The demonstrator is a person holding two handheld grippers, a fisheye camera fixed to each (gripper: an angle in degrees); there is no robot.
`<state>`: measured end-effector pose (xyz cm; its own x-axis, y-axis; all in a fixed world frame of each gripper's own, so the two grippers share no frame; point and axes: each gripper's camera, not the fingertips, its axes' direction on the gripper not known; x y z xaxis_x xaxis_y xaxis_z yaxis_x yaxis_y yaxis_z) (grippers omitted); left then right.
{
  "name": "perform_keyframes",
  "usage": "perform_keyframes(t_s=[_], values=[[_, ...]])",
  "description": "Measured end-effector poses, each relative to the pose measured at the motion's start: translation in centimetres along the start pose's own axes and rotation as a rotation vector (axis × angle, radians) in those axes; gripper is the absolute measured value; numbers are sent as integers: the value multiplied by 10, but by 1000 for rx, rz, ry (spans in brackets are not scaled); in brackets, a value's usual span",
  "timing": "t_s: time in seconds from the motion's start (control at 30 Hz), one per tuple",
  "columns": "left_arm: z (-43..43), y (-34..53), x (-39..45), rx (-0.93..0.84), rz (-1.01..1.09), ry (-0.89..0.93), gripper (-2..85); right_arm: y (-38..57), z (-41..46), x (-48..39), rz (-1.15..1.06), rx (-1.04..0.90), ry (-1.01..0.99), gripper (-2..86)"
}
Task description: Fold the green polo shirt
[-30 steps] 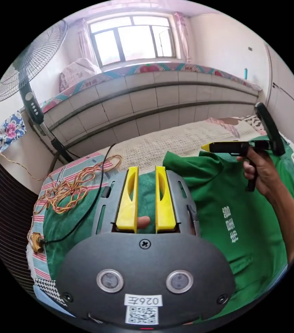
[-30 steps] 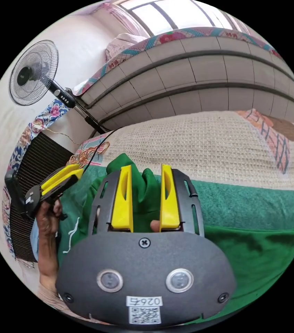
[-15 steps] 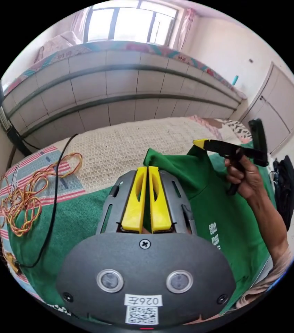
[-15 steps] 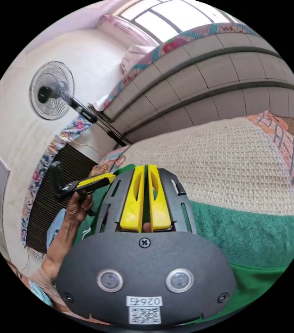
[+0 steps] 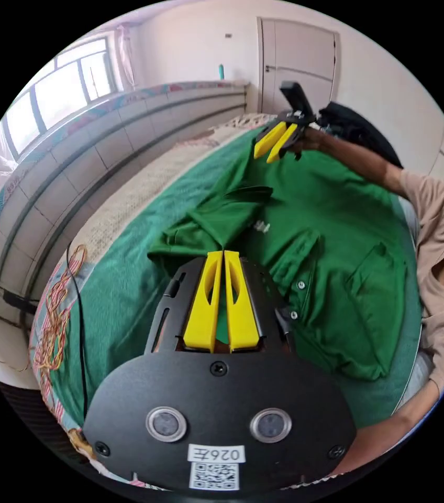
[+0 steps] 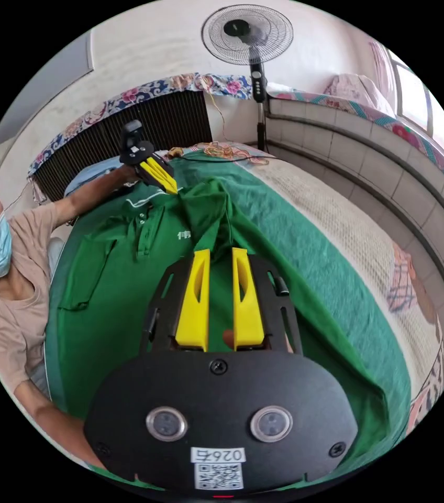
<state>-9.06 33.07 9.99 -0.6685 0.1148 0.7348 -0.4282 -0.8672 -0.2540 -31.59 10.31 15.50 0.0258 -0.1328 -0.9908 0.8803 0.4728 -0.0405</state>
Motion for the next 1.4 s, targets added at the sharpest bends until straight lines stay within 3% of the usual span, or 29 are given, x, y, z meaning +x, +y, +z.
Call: perform_keyframes(t_s=[0.1, 0.2, 0.33, 0.43, 0.57, 0.63, 0.73, 0.9, 1.0, 1.03, 1.1, 1.23, 1.4], values=[[-10, 19, -10, -24, -87, -31, -6, 28, 0, -38, 86, -6, 30, 41], [-30, 37, -35, 104, -235, -5, -7, 30, 8, -68, 140, 17, 26, 47], [-13, 24, -88, 297, -425, 161, -9, 11, 44, -87, 229, 58, 11, 47], [27, -3, -112, 256, -495, 257, -10, -1, 85, -76, 345, 9, -48, 36], [58, -29, -104, 142, -361, 433, -9, 14, 117, -87, 316, -50, -338, 0], [47, -32, -73, 106, -98, 582, -9, 31, 109, -118, 186, -64, -463, -4], [17, -19, -54, 119, -16, 413, -7, 65, 90, -171, 45, -95, -386, -1], [17, -34, -90, 183, -274, 165, 8, 85, 124, -183, 181, -33, -31, 73], [57, -64, -99, 42, -314, 150, 38, 86, 184, -180, 237, -102, -12, 64], [78, -76, -96, -91, -274, 203, 22, 89, 210, -183, 234, -170, -12, 33], [85, -84, -79, -160, -156, 233, 7, 98, 228, -200, 172, -202, -32, 11], [39, -50, -44, -65, 8, 213, 1, 141, 215, -268, -146, -194, -126, 47], [-4, 3, -38, 25, -74, 37, -1, 173, 229, -277, -160, -225, -151, 56]])
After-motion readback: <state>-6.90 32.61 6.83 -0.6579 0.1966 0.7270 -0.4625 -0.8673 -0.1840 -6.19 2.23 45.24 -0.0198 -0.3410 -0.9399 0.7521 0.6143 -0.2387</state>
